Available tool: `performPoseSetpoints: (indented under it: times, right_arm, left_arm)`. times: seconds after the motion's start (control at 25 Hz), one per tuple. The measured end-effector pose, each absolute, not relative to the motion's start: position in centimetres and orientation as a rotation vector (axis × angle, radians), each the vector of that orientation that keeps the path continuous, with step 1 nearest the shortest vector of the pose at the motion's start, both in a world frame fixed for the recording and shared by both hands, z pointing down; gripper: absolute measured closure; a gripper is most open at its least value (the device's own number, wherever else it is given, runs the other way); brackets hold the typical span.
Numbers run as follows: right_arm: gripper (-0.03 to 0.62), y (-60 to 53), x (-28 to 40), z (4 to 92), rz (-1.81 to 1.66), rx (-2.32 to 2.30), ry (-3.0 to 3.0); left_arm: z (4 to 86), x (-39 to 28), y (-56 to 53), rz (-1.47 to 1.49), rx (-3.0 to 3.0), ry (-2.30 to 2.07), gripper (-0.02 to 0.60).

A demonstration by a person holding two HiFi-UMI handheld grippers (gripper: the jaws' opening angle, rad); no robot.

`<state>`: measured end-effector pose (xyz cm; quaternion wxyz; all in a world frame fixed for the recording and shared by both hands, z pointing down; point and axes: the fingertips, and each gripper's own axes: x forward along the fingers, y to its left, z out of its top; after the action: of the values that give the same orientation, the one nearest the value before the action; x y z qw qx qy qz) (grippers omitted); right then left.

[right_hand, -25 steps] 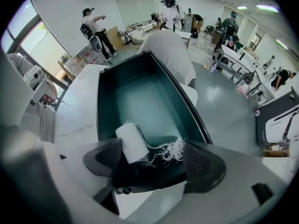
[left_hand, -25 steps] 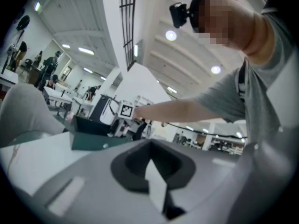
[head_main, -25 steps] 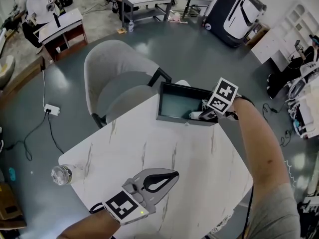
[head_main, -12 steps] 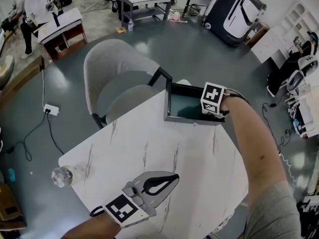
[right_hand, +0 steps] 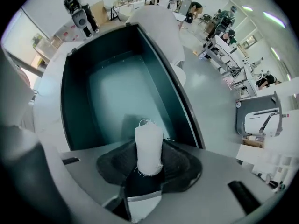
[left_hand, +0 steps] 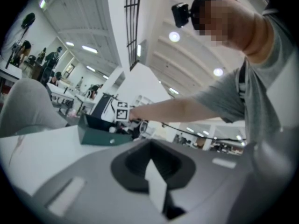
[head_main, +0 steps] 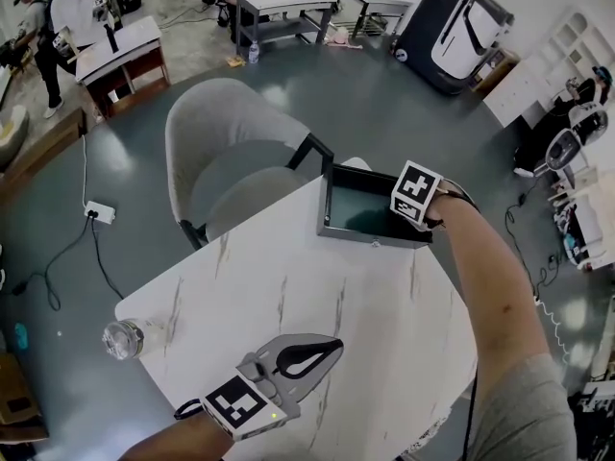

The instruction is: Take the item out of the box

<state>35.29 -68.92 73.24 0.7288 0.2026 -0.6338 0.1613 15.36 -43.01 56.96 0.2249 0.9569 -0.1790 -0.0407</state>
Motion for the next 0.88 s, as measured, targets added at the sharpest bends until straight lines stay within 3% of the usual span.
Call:
performPoseSetpoints:
  times: [0.88]
  right_arm:
    - [0.442,-68.3,31.8,59.3,0.495,0.754,-1.827]
  left_arm:
    - [52.7,12.8,-42.8,-0.09,2.688,-0.556,0.581]
